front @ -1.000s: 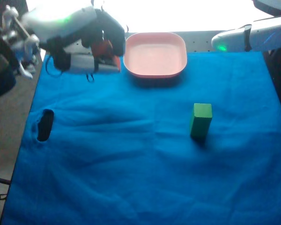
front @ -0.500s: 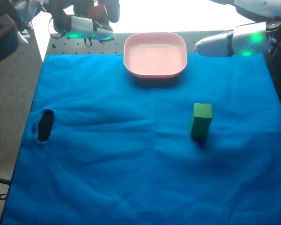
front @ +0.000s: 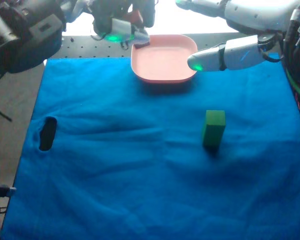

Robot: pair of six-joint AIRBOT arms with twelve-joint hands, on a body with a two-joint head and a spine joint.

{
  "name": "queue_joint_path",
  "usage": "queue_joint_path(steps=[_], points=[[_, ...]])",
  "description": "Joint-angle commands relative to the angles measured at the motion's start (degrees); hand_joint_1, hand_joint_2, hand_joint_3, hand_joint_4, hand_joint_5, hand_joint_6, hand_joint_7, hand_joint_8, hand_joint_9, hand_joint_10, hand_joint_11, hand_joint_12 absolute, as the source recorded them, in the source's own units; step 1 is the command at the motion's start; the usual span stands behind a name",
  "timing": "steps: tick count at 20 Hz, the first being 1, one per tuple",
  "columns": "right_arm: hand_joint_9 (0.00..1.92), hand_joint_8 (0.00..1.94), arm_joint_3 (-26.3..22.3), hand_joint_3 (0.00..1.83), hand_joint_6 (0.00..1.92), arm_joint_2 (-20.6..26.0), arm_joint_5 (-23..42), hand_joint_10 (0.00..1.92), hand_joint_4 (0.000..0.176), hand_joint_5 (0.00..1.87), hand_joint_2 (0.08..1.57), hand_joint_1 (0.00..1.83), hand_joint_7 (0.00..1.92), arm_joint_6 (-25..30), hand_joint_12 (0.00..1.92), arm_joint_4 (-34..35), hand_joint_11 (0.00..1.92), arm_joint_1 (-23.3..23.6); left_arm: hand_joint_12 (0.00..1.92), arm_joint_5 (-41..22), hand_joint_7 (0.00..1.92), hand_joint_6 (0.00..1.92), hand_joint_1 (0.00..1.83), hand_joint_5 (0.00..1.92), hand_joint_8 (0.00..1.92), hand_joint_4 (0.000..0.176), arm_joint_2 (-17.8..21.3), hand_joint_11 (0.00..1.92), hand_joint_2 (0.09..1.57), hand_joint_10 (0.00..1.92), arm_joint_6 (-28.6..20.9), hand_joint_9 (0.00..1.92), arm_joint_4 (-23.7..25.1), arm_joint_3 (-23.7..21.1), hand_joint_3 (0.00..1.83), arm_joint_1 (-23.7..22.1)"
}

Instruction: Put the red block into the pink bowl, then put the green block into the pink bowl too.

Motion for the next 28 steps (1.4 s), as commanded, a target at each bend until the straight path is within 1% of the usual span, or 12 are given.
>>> queue_joint_path(steps=[1,2,4,6,7,10,11,15,16,19,21,28], points=[[0.07,0.00,0.3,0.00,0.00,-0.7,7.9,0.01,0.034,0.08,1.04,0.00,0.15,0.5,0.25,1.0,0.00,0.6,1.46,-6.3,1.14,0.57,1.28,1.08,0.96,0.000,-0.6,1.15,1.07,1.10,0.0,1.23,-1.4,0.9,0.00,-0.9],[0.08,0.00,0.8,0.00,0.00,-1.6,8.5,0.00,0.026,0.09,1.04,0.00,0.16,0.5,0.30,0.6,0.00,0.6,1.58,-6.1,1.08,0.52,1.27,1.09,1.07,0.000,-1.9,1.10,1.08,1.26,0.0,1.16,-1.4,2.4,0.00,-1.1],[0.07,0.01,1.0,0.00,0.00,-2.2,9.0,0.02,0.049,0.09,1.03,0.00,0.16,0.5,0.15,0.4,0.00,0.6,1.23,-5.7,1.17,0.68,1.27,1.06,0.82,0.000,-2.9,1.02,1.06,0.73,-0.1,1.20,-1.4,3.8,0.00,-1.5],[0.10,0.01,1.2,0.00,0.00,-2.7,9.4,0.01,0.014,0.11,1.04,0.00,0.19,0.6,0.18,0.1,0.00,0.6,1.12,-5.1,1.21,0.72,1.27,1.05,0.74,0.000,-4.0,0.99,1.05,0.40,-0.4,1.31,-1.4,5.6,0.00,-1.8],[0.11,0.01,1.4,0.00,0.00,-3.3,9.5,0.00,0.062,0.10,1.00,0.00,0.17,1.3,0.24,-0.5,0.00,0.7,1.10,-4.9,1.23,0.78,1.27,1.02,0.70,0.000,-5.0,1.04,1.05,0.33,-1.7,1.38,-1.4,7.4,0.00,-1.9],[0.12,0.00,1.9,0.00,0.00,-4.0,10.3,0.00,0.064,0.10,1.00,0.00,0.19,3.4,0.29,-1.5,0.00,0.7,1.17,-4.7,1.08,0.80,1.23,1.05,0.87,0.022,-6.9,0.97,1.07,0.18,-5.7,1.34,-1.4,11.2,0.00,-1.9],[0.12,0.00,1.9,0.00,0.00,-4.0,10.5,0.00,0.073,0.10,0.98,0.00,0.19,3.7,0.30,-1.5,0.00,0.7,1.29,-4.2,1.05,0.73,1.24,1.06,0.98,0.000,-7.4,0.87,1.08,0.17,-5.9,1.29,-1.4,11.8,0.00,-1.8],[0.11,0.00,1.9,0.00,0.00,-4.0,10.8,0.00,0.061,0.09,1.02,0.00,0.17,4.6,0.31,-1.5,0.00,0.7,1.13,-2.0,1.14,0.81,1.25,1.00,0.85,0.000,-9.6,0.91,1.08,0.20,-5.9,1.30,-1.4,13.7,0.00,-1.2],[0.10,0.00,1.8,0.00,0.00,-4.0,10.8,0.00,0.060,0.08,1.02,0.00,0.14,4.8,0.25,-1.5,0.00,0.7,1.09,-1.4,1.08,0.75,1.35,1.01,0.84,0.000,-10.2,0.86,1.07,0.86,-5.9,1.12,-1.7,14.3,0.00,-0.8],[0.13,0.00,1.7,0.00,0.00,-4.0,10.8,0.00,0.071,0.08,1.01,0.00,0.14,4.8,0.31,-1.5,0.00,0.7,1.57,-0.3,0.99,0.61,1.29,1.06,1.15,0.000,-11.1,0.87,1.10,1.27,-5.9,0.95,-2.2,14.9,0.00,-0.2],[0.14,0.01,1.5,0.00,0.00,-4.0,10.8,0.01,0.094,0.10,0.99,0.00,0.16,4.8,0.27,-1.5,0.00,0.7,1.45,0.5,0.97,0.88,1.24,0.93,1.19,0.000,-12.0,0.91,1.14,1.04,-6.0,1.01,-2.8,15.8,0.00,0.3],[0.12,0.00,1.4,0.00,0.00,-4.0,10.8,0.00,0.062,0.08,1.02,0.00,0.14,4.8,0.36,-1.5,0.00,0.7,1.63,2.1,0.98,0.73,1.27,1.00,1.20,0.000,-13.4,0.76,1.12,1.17,-6.2,0.91,-2.5,16.8,0.00,1.0]])
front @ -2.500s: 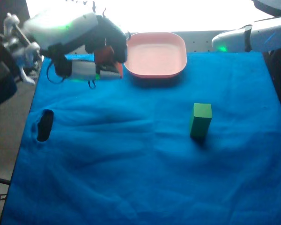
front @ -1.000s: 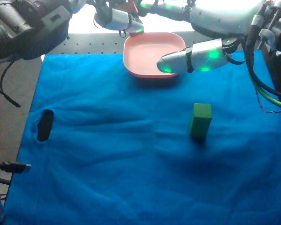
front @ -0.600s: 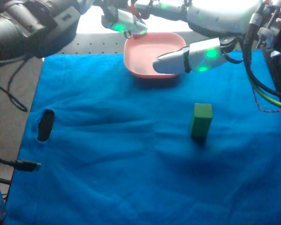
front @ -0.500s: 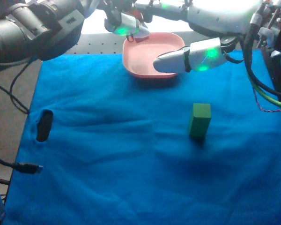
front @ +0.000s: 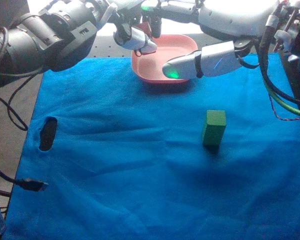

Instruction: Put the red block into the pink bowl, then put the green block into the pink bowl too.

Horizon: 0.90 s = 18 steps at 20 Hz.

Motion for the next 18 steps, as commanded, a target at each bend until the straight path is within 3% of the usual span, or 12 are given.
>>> queue_joint_path(steps=[1,5,7,8,9,10,11,12,13,15,17,18], points=[[0.13,0.00,-0.1,0.00,0.00,0.0,6.3,0.01,0.077,0.07,1.01,0.00,0.14,0.4,0.37,1.9,0.01,0.6,1.59,-6.2,0.98,0.76,1.25,0.99,1.18,0.000,-0.3,0.74,1.12,1.09,-0.4,0.91,-1.2,0.3,0.00,0.0],[0.13,0.00,-0.1,0.00,0.00,0.0,6.3,0.00,0.060,0.08,1.00,0.00,0.16,0.4,0.37,1.9,0.00,0.6,1.40,-6.5,1.04,0.69,1.25,1.04,1.07,0.000,-0.7,0.92,1.09,0.93,-1.5,1.06,-1.2,0.5,0.00,0.6],[0.15,0.00,-0.1,0.00,0.00,0.0,6.3,0.01,0.073,0.09,1.00,0.00,0.18,0.4,0.43,1.9,0.00,0.6,1.33,-6.5,1.06,0.69,1.25,1.06,1.01,0.000,-1.0,0.85,1.08,0.77,-1.6,1.07,-1.2,0.6,0.00,0.8],[0.17,0.01,-0.1,0.00,0.00,0.0,6.3,0.01,0.068,0.09,1.01,0.00,0.19,0.4,0.44,1.9,0.00,0.6,1.24,-6.5,1.00,0.85,1.14,1.04,0.54,0.000,-1.0,0.79,1.09,0.60,-1.6,1.02,-1.2,0.6,0.00,0.8],[0.17,0.00,-0.1,0.00,0.00,0.0,6.3,0.01,0.090,0.09,0.98,0.00,0.17,0.4,0.43,1.9,0.00,0.6,1.09,-6.5,0.94,0.36,1.11,0.85,0.23,0.000,-1.1,0.71,1.04,0.37,-1.6,0.95,-1.2,0.6,0.00,0.9],[0.16,0.00,-0.1,0.00,0.00,0.0,6.3,0.00,0.103,0.08,0.95,0.00,0.16,0.4,0.43,1.9,0.00,0.6,1.02,-6.4,0.90,0.11,1.10,0.80,0.07,0.000,-1.1,0.62,1.03,0.20,-1.6,0.92,-1.2,0.6,0.00,1.0],[0.16,0.00,-0.1,0.00,0.00,0.0,6.3,0.00,0.090,0.08,0.95,0.00,0.15,0.4,0.43,1.9,0.00,0.6,0.95,-6.4,0.84,0.03,1.10,0.77,0.01,0.000,-1.1,0.57,1.03,0.09,-1.6,0.90,-1.1,0.6,0.00,1.0],[0.14,0.00,-0.1,0.00,0.00,0.0,6.3,0.00,0.050,0.08,0.98,0.00,0.14,0.4,0.43,1.9,0.00,0.6,0.83,-6.4,0.69,0.01,1.09,0.67,0.00,0.004,-1.2,0.45,1.02,0.02,-1.6,0.76,-1.1,0.6,0.00,1.1],[0.12,0.00,-0.1,0.00,0.00,0.0,6.3,0.00,0.070,0.07,0.96,0.00,0.12,0.4,0.37,1.9,0.00,0.6,0.77,-6.4,0.62,0.00,1.06,0.62,0.00,0.046,-1.2,0.35,1.01,0.00,-1.6,0.66,-1.1,0.6,0.00,1.2],[0.15,0.00,-0.1,0.00,0.00,0.0,6.3,0.00,0.060,0.09,0.97,0.00,0.15,0.4,0.44,1.9,0.00,0.6,0.59,-6.4,0.52,0.00,0.98,0.50,0.00,0.038,-1.2,0.29,0.99,0.00,-1.6,0.55,-1.1,0.6,0.00,1.2],[0.14,0.00,-0.1,0.00,0.00,-0.1,6.3,0.00,0.057,0.09,0.98,0.00,0.14,0.4,0.41,1.9,0.00,0.6,0.58,-6.4,0.50,0.00,0.88,0.43,0.00,0.046,-1.1,0.33,0.98,0.02,-1.6,0.61,-1.1,0.7,0.00,1.2],[0.15,0.00,-0.1,0.00,0.00,-0.1,6.3,0.00,0.061,0.10,0.97,0.00,0.15,0.4,0.34,1.9,0.00,0.6,0.57,-6.4,0.48,0.00,0.82,0.40,0.00,0.069,-1.1,0.30,0.97,0.01,-1.6,0.60,-1.1,0.7,0.00,1.1]])
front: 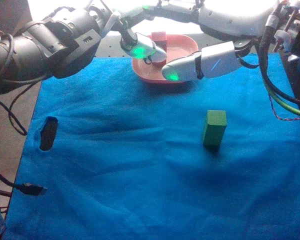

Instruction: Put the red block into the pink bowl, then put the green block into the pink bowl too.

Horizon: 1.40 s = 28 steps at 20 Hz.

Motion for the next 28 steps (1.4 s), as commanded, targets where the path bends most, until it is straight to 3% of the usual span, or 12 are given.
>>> queue_joint_path(steps=[1,2,4,5,6,10,11,14,18,21,23,28], points=[[0.15,0.00,-0.1,0.01,0.00,-0.1,6.2,0.00,0.053,0.11,0.99,0.00,0.15,0.4,0.33,1.9,0.00,0.6,0.61,-6.2,0.46,0.00,0.82,0.39,0.00,0.077,-0.2,0.23,0.96,0.00,-0.2,0.58,-1.1,0.3,0.00,-0.1],[0.16,0.00,-0.1,0.00,0.00,-0.1,6.2,0.00,0.034,0.10,1.02,0.00,0.16,0.4,0.39,1.9,0.00,0.6,0.73,-6.2,0.45,0.00,0.79,0.38,0.00,0.082,-0.2,0.16,0.97,0.00,-0.2,0.57,-1.1,0.3,0.00,-0.2],[0.06,0.00,-0.1,0.00,0.00,-0.1,6.2,0.01,0.093,0.04,0.99,0.00,0.09,0.4,0.17,1.9,0.00,0.6,0.76,-6.1,0.47,0.00,0.75,0.38,0.00,0.083,-0.2,0.27,0.95,0.00,-0.2,0.60,-1.1,0.3,0.00,-0.4],[0.05,0.00,-0.1,0.00,0.00,-0.1,6.2,0.00,0.084,0.05,1.02,0.00,0.09,0.4,0.11,1.9,0.00,0.6,0.75,-6.1,0.46,0.00,0.85,0.36,0.00,0.082,-0.2,0.26,0.97,0.00,-0.2,0.57,-1.1,0.3,0.01,-0.5],[0.05,0.00,-0.1,0.01,0.00,-0.1,6.2,0.01,0.082,0.06,1.03,0.00,0.09,0.4,0.10,1.9,0.00,0.6,0.73,-6.1,0.48,0.00,0.87,0.35,0.00,0.050,-0.2,0.32,0.99,0.00,-0.3,0.59,-1.1,0.3,0.00,-0.6],[0.01,0.00,-0.2,0.00,0.00,0.3,6.2,0.00,0.081,0.03,1.00,0.00,0.02,0.4,0.12,2.0,0.00,0.6,0.45,-6.0,0.44,0.00,1.02,0.40,0.00,0.111,1.0,0.26,0.88,0.00,-1.9,0.52,0.2,-0.3,0.00,-2.4],[0.02,0.00,-0.2,0.00,0.00,0.4,6.2,0.00,0.049,0.04,1.01,0.00,0.03,0.4,0.18,2.0,0.00,0.6,0.37,-5.5,0.43,0.00,1.02,0.39,0.00,0.100,1.1,0.27,0.88,0.00,-1.9,0.49,0.6,-0.2,0.00,-3.0],[0.01,0.00,-0.2,0.00,0.00,0.4,6.2,0.00,0.067,0.05,0.96,0.00,0.03,0.4,0.16,2.1,0.00,0.6,0.20,-3.6,0.46,0.00,1.11,0.36,0.00,0.124,1.6,0.36,0.93,0.00,-1.9,0.52,2.0,0.3,0.00,-5.7],[0.00,0.00,-0.4,0.00,0.00,1.1,6.2,0.00,0.102,0.01,0.94,0.00,0.00,0.4,0.23,2.7,0.00,0.6,0.12,-1.9,0.34,0.00,0.96,0.25,0.00,0.093,3.4,0.35,0.91,0.00,-1.9,0.40,2.2,-0.9,0.00,-9.5],[0.00,0.00,-0.5,0.00,0.00,1.4,6.2,0.00,0.081,0.01,0.95,0.00,0.00,0.4,0.11,2.9,0.00,0.6,0.10,0.5,0.30,0.00,0.92,0.19,0.00,0.118,5.0,0.31,0.89,0.00,-1.9,0.34,2.7,-1.7,0.00,-12.2],[0.04,0.00,-0.8,0.00,0.00,1.9,6.1,0.00,0.082,0.00,0.94,0.00,0.03,0.4,0.36,3.2,0.00,0.6,0.07,0.6,0.27,0.00,0.86,0.13,0.00,0.126,8.1,0.25,0.86,0.00,-1.3,0.27,3.0,-4.7,0.00,-13.2],[0.00,0.00,-5.0,0.00,0.00,7.2,6.0,0.00,0.097,0.00,0.85,0.10,0.01,0.4,0.17,8.0,0.00,-1.4,0.00,-4.7,0.13,0.00,0.79,0.06,0.00,0.176,17.6,0.03,0.76,0.00,4.4,0.07,-0.4,-14.8,0.00,-11.2]])
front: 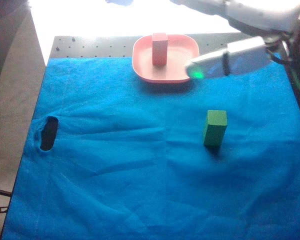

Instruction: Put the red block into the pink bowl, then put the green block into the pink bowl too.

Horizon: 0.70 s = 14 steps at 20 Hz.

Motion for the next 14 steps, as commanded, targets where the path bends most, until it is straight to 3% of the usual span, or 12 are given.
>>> queue_joint_path(steps=[1,2,3,4,5,7,8,9,11,12,13,14], points=[[0.00,0.01,-0.9,0.00,0.00,1.2,6.0,0.00,0.098,0.00,0.84,0.12,0.02,0.4,0.15,2.9,0.00,0.0,0.00,-7.6,0.12,0.00,0.79,0.06,0.00,0.176,0.8,0.02,0.75,0.00,1.6,0.06,-2.1,-1.0,0.00,0.0],[0.00,0.00,-1.5,0.00,0.00,2.0,6.0,0.00,0.140,0.00,0.83,0.17,0.01,0.4,0.03,3.8,0.00,-0.4,0.00,-7.6,0.14,0.00,0.77,0.10,0.00,0.176,1.6,0.02,0.69,0.00,1.9,0.05,-2.0,-1.6,0.00,0.1],[0.00,0.00,-2.7,0.00,0.00,3.1,6.1,0.00,0.169,0.00,0.80,0.20,0.00,0.4,0.01,4.2,0.00,-1.0,0.00,-7.7,0.13,0.01,0.74,0.12,0.00,0.176,3.3,0.00,0.67,0.00,2.2,0.03,-1.7,-3.2,0.00,0.5],[0.00,0.00,-3.7,0.00,0.00,4.0,6.1,0.00,0.175,0.00,0.79,0.21,0.00,0.4,0.00,4.4,0.00,-1.6,0.00,-8.1,0.09,0.02,0.78,0.16,0.00,0.176,5.0,0.00,0.68,0.00,3.2,0.01,-1.7,-5.1,0.00,1.0],[0.00,0.00,-4.6,0.00,0.00,4.7,6.1,0.00,0.176,0.00,0.80,0.23,0.00,0.4,0.00,4.7,0.00,-2.1,0.00,-8.6,0.10,0.03,0.81,0.20,0.01,0.176,6.6,0.00,0.70,0.00,4.6,0.01,-2.4,-6.9,0.00,1.5],[0.00,0.00,-7.3,0.00,0.00,6.9,6.3,0.00,0.176,0.00,0.80,0.28,0.00,0.4,0.00,6.2,0.00,-3.6,0.00,-10.8,0.07,0.01,0.87,0.25,0.00,0.123,10.3,0.00,0.77,0.00,9.5,0.00,-5.5,-11.0,0.01,2.6],[0.00,0.00,-8.1,0.00,0.00,7.6,6.4,0.00,0.176,0.00,0.80,0.28,0.00,0.4,0.00,6.6,0.00,-4.1,0.00,-11.4,0.07,0.01,0.87,0.25,0.00,0.123,11.6,0.00,0.77,0.00,10.4,0.00,-5.8,-12.5,0.01,2.7],[0.00,0.00,-8.9,0.00,0.00,8.1,7.5,0.00,0.176,0.00,0.76,0.36,0.00,0.4,0.00,6.8,0.00,-5.0,0.02,-12.1,0.10,0.01,0.89,0.26,0.00,0.142,13.1,0.03,0.78,0.01,10.9,0.06,-5.9,-13.8,0.00,2.9],[0.02,0.00,-9.4,0.00,0.00,8.0,9.2,0.01,0.176,0.00,0.75,0.38,0.00,0.4,0.02,7.5,0.05,-6.6,0.02,-13.2,0.11,0.00,0.92,0.26,0.00,0.150,14.6,0.03,0.79,0.00,12.9,0.06,-7.3,-15.4,0.00,3.6],[0.02,0.00,-9.6,0.00,0.00,7.6,9.2,0.01,0.171,0.00,0.74,0.36,0.00,0.4,0.03,7.5,0.07,-6.8,0.02,-13.5,0.10,0.00,0.91,0.25,0.00,0.146,15.2,0.03,0.78,0.01,13.4,0.07,-7.7,-16.0,0.00,3.9],[0.00,0.00,-9.8,0.00,0.00,7.2,9.2,0.00,0.175,0.00,0.72,0.38,0.00,0.4,0.02,7.4,0.04,-7.2,0.04,-13.6,0.11,0.00,0.91,0.26,0.00,0.126,15.5,0.07,0.78,0.02,13.4,0.11,-7.8,-16.2,0.00,4.1],[0.00,0.00,-10.3,0.00,0.00,6.9,9.2,0.00,0.160,0.00,0.72,0.45,0.00,0.4,0.01,7.4,0.00,-8.0,0.07,-13.4,0.14,0.00,0.92,0.26,0.01,0.125,15.5,0.12,0.77,0.03,13.5,0.15,-7.8,-16.3,0.00,4.1]])
